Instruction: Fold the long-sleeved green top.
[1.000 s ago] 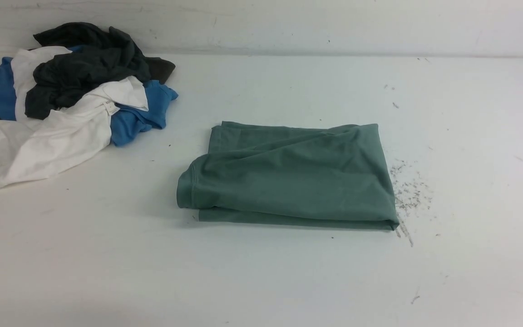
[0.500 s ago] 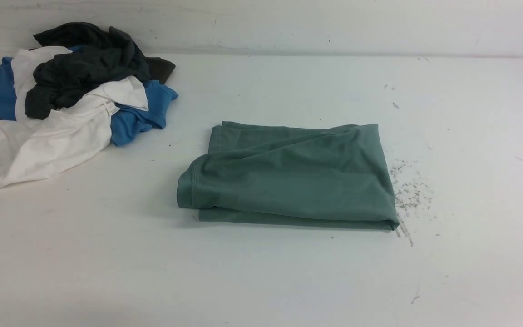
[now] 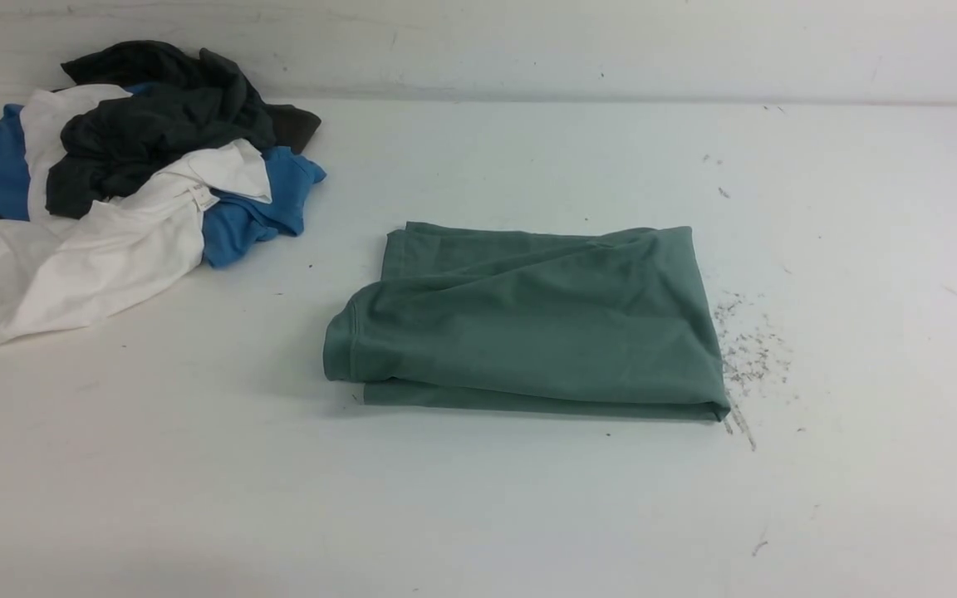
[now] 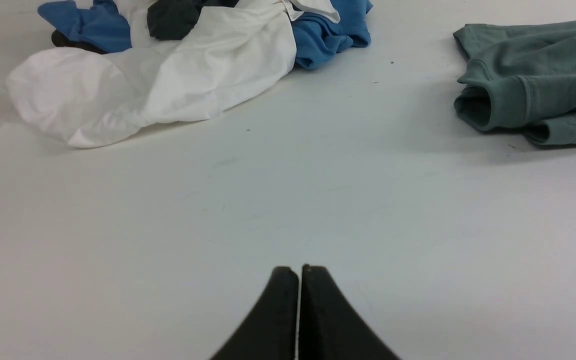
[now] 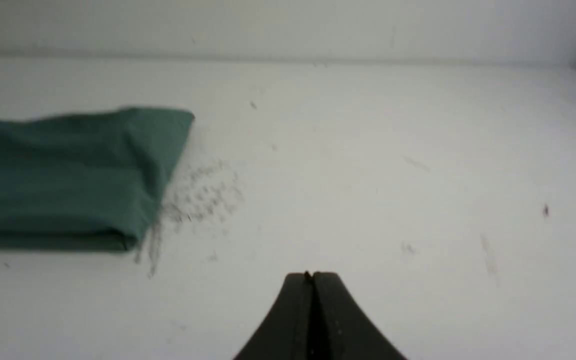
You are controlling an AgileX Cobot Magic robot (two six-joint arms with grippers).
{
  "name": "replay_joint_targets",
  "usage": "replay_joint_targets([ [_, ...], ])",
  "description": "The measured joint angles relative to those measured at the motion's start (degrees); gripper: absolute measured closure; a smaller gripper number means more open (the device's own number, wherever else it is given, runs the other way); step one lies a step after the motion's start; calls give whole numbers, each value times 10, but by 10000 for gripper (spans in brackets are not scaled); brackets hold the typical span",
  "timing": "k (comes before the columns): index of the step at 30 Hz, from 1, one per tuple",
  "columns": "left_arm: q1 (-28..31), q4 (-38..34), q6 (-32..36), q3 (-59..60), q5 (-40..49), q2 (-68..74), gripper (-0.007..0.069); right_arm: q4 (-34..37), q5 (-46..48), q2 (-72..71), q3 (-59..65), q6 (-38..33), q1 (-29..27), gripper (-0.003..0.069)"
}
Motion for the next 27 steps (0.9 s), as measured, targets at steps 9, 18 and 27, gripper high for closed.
replay_joint_targets([
  [9, 0, -2, -1, 0, 0, 0, 629, 2, -55, 1, 34, 0, -21, 673],
  [18, 0, -2, 0, 0, 0, 0, 629, 2, -58, 1, 34, 0, -22, 673],
  [27, 0, -2, 0, 0, 0, 0, 629, 2, -58, 1, 34, 0, -22, 673],
])
